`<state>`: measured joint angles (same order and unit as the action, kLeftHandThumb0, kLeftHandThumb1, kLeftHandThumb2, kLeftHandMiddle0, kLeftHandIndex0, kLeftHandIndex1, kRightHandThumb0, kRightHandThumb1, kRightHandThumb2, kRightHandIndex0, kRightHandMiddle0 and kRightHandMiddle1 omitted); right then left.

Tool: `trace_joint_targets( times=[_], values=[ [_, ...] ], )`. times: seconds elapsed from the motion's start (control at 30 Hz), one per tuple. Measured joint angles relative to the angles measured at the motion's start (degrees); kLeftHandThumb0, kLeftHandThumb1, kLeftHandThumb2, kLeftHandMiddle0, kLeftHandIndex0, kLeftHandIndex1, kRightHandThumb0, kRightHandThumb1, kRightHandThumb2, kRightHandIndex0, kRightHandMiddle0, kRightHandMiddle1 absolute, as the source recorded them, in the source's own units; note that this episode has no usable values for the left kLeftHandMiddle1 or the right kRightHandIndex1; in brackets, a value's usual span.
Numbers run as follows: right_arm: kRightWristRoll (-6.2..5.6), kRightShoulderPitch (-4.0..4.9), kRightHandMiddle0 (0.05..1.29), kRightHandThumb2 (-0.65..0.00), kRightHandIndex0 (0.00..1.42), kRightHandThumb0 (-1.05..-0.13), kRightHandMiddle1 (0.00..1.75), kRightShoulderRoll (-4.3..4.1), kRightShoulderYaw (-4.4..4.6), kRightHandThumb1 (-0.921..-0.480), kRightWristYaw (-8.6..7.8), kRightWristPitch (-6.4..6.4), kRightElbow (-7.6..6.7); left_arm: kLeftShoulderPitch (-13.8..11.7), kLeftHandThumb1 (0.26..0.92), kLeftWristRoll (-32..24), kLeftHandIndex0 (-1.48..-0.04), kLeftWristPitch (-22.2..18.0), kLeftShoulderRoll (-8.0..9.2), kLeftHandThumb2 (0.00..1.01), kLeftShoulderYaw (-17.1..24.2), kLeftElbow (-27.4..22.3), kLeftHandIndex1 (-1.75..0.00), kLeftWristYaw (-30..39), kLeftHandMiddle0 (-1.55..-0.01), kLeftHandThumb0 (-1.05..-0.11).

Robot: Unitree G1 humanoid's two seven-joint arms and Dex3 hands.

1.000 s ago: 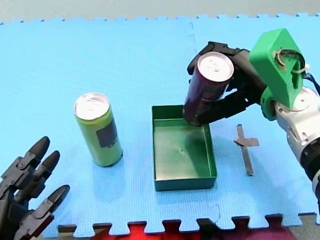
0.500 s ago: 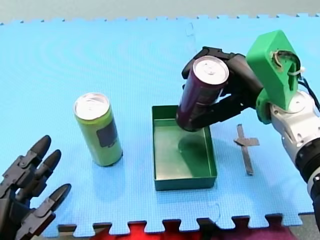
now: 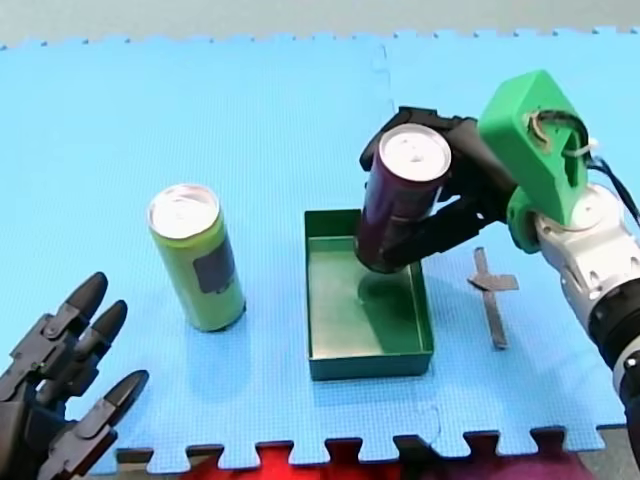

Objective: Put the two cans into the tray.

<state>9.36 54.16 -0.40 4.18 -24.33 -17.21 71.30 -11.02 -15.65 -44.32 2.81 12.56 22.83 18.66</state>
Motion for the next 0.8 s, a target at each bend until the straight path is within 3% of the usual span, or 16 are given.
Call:
trace_joint_targets(
  times=[0.33, 0.8],
  values=[
    [0.98, -0.46, 0.58, -0.004, 0.96, -0.289, 1.75, 0.30, 0.97, -0.795, 1.29, 0.29, 0.89, -0.8, 0.921, 0.2, -0.45, 0.1, -0.06, 0.16, -0.3, -0.7, 0.00, -0.2, -0.45, -1.048],
    [1.28, -0.74, 0.59, -0.003, 0.96, -0.298, 1.75, 0.81, 1.22, -0.794, 3.25, -0.14, 1.78, -0.7, 0.921, 0.6, -0.44, -0.6, 0.28, 0.18, -0.3, 0.0, 0.00, -0.3, -0.44, -1.048]
  ],
)
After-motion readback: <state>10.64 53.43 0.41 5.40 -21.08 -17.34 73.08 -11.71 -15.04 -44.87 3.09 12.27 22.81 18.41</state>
